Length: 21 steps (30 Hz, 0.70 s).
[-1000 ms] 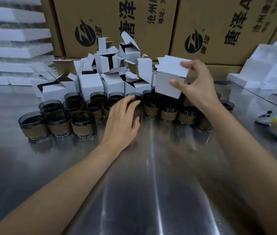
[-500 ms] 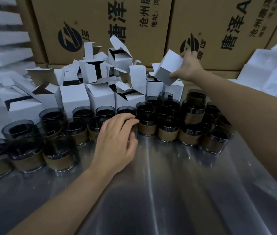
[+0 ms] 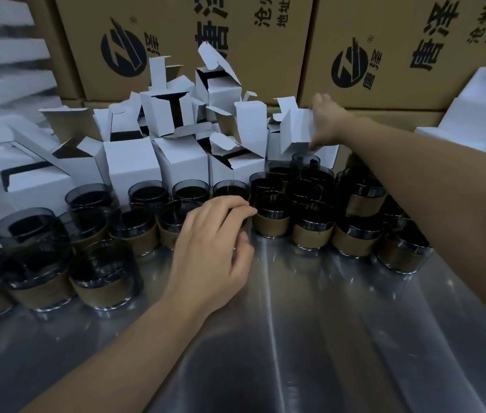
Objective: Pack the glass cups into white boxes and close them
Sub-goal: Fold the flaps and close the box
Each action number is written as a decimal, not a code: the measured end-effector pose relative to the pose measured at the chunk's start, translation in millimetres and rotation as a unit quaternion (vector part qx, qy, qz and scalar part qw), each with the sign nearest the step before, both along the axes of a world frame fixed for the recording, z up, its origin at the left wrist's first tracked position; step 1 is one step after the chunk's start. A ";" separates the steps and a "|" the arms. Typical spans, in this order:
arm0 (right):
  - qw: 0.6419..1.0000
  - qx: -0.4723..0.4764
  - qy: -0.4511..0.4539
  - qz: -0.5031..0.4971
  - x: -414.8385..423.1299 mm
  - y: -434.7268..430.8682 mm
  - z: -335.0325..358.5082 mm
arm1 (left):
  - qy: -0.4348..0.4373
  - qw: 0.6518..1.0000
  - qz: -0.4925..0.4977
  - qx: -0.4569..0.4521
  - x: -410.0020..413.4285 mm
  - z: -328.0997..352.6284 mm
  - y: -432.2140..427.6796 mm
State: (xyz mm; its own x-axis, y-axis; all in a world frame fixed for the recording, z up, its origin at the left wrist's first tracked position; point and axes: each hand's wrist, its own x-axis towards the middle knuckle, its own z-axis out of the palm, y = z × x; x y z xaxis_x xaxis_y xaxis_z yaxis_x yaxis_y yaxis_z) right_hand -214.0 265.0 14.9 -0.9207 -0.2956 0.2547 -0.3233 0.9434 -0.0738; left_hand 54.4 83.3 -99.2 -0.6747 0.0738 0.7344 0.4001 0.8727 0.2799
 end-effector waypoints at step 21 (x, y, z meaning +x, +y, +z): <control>0.986 0.165 0.002 0.029 -8.7 -18.1 -6.4 | -0.036 0.999 -0.011 0.005 0.4 1.2 -0.1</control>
